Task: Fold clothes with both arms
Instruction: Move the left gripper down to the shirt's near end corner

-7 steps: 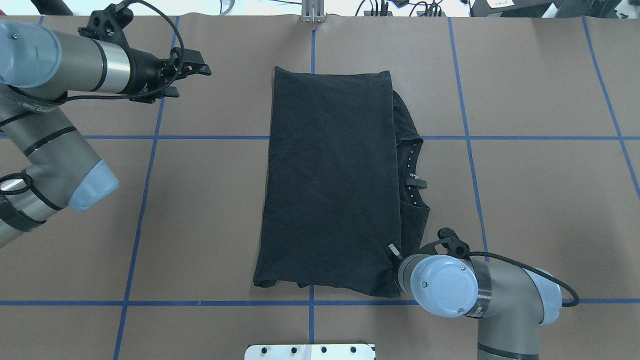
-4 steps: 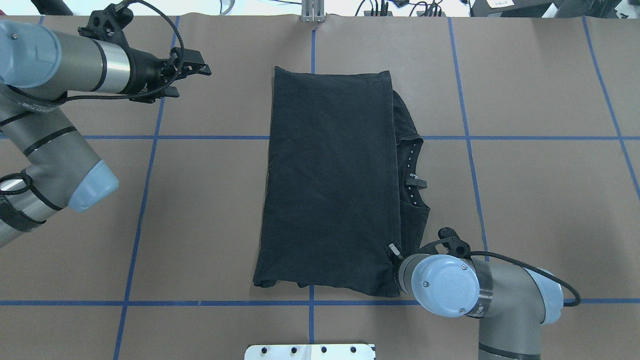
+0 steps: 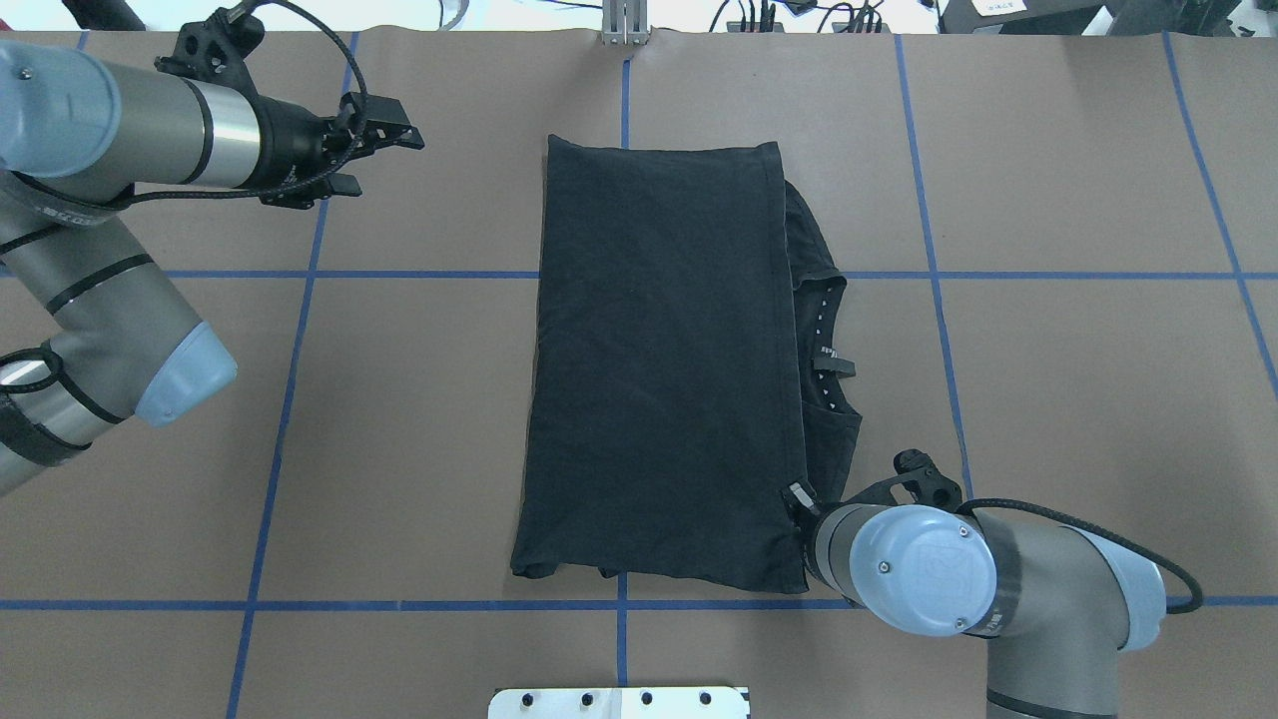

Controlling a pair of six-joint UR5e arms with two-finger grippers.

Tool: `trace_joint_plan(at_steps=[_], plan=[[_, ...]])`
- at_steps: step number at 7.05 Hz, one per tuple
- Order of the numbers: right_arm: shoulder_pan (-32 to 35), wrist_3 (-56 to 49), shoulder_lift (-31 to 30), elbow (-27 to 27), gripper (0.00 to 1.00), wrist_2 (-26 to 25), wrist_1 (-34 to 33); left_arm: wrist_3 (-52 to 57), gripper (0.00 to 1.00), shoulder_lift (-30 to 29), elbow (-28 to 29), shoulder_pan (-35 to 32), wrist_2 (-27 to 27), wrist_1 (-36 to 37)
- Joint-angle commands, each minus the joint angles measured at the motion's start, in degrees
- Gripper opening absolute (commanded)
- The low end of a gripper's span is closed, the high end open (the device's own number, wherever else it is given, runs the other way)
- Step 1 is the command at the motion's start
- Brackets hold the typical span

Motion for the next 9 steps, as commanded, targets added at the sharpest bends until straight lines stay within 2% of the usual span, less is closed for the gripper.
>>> trace_joint_plan(at_steps=[1,2,3,4,5,6,7,9], plan=[[-0.05,-0.1,-0.6,0.83,0.0,0.14,0.0,-6.73,0.99,2.34,-5.8,4.77,1.09,0.04],[-0.05,-0.1,-0.6,0.83,0.0,0.15,0.0,-6.74,0.99,3.65,-6.6,8.8,2.31,-0.04],[0.03,-0.19,-0.78,1.18,0.0,0.15,0.0,-12.49,0.99,4.97,-9.48,14.58,10.41,-0.13],[0.03,-0.28,-1.21,1.36,0.0,0.32,0.0,-19.16,0.99,6.11,-11.69,20.12,14.76,-0.74],[0.03,-0.37,-1.65,1.62,0.0,0.41,0.09,-23.4,0.99,6.73,-12.93,22.44,15.5,-0.66],[0.03,-0.37,-1.83,1.8,0.0,0.41,0.09,-25.27,0.99,9.79,-12.94,28.9,20.99,-0.66],[0.03,-0.37,-1.92,1.89,0.0,0.5,0.09,-25.46,0.99,10.17,-12.51,32.19,24.09,0.12],[0.03,-0.37,-1.92,1.89,0.0,0.5,0.09,-28.78,0.96,11.31,-11.37,38.08,26.48,0.31]])
